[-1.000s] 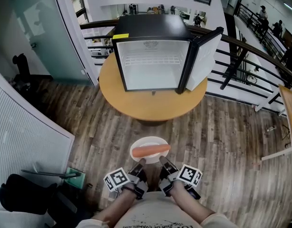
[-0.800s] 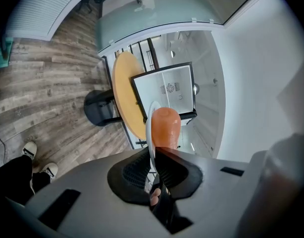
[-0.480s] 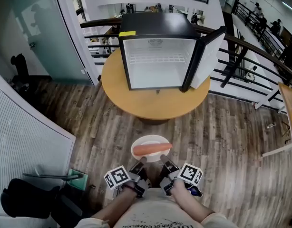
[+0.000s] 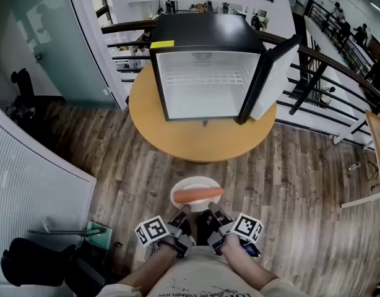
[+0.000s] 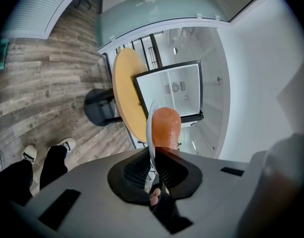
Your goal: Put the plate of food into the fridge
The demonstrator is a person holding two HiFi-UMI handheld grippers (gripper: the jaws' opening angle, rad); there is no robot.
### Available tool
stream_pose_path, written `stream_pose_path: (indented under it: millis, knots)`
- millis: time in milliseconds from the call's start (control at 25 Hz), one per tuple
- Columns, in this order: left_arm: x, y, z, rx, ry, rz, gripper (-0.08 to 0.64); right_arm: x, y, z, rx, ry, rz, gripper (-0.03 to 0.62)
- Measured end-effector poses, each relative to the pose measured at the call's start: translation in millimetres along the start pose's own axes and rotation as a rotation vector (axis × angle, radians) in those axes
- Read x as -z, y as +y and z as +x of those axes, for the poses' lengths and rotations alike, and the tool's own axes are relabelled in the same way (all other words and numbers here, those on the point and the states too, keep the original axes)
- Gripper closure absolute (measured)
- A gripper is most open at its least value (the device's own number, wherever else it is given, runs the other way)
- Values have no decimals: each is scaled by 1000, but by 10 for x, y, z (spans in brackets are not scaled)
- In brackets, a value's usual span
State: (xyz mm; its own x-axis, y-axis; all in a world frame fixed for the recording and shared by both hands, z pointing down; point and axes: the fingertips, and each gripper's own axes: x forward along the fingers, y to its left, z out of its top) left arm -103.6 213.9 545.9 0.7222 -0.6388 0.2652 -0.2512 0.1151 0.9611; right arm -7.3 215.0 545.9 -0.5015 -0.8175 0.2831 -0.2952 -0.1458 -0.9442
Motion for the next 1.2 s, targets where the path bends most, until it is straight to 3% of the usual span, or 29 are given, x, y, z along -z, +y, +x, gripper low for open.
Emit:
stream_pose_path:
  millis: [600, 920, 1200]
  knots:
    - [-934, -517, 1630, 2, -36, 25, 517, -1624, 203, 1114, -39, 27, -9, 555]
    - [-1177, -535, 1816, -11, -60, -12, 517, -1779, 235, 1409, -24, 77, -2, 555]
    - [-1425, -528, 1885, -38, -10, -21, 517, -1806, 288, 1626, 2, 46, 18, 557]
